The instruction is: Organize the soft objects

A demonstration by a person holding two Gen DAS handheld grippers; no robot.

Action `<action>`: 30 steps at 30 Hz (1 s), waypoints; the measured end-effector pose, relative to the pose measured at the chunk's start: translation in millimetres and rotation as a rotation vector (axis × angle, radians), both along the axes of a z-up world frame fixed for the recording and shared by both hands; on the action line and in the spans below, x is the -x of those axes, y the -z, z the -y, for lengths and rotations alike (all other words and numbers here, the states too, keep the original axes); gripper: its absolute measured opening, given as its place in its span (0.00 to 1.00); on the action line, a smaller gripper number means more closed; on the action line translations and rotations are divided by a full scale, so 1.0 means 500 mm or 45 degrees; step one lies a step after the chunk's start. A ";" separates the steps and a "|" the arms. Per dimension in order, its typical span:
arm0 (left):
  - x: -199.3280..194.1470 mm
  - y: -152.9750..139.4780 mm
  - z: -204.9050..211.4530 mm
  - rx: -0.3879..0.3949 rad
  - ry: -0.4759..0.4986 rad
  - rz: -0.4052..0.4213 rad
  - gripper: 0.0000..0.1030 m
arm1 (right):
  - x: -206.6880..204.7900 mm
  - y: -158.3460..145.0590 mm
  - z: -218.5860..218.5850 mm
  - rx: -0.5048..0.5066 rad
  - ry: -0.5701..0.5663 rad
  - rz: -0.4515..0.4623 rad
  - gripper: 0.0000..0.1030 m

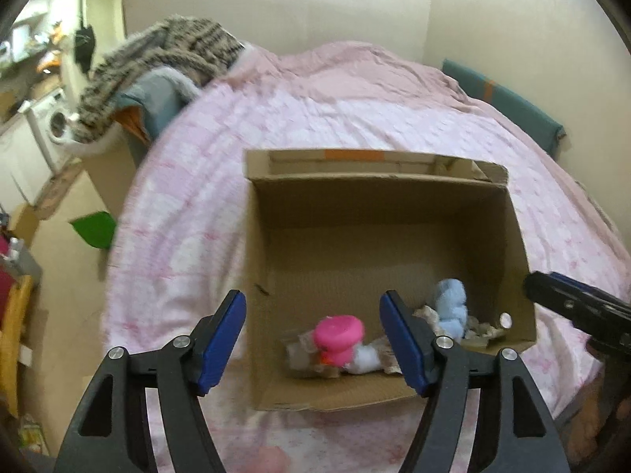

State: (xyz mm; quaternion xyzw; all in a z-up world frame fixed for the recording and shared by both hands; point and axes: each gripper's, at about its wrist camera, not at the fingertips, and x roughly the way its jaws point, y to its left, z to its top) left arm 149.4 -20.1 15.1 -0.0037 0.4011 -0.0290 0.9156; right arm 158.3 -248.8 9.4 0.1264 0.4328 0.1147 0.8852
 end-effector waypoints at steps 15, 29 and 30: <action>0.120 -0.039 -0.052 0.026 -0.027 0.051 0.97 | 0.115 -0.036 -0.005 0.083 0.052 0.094 1.00; 0.207 -0.017 -0.049 0.044 -0.065 0.045 1.00 | 0.170 -0.014 -0.054 0.198 0.042 0.133 1.00; 0.205 -0.014 -0.047 0.026 -0.071 0.044 1.00 | 0.168 -0.012 -0.056 0.211 0.040 0.132 1.00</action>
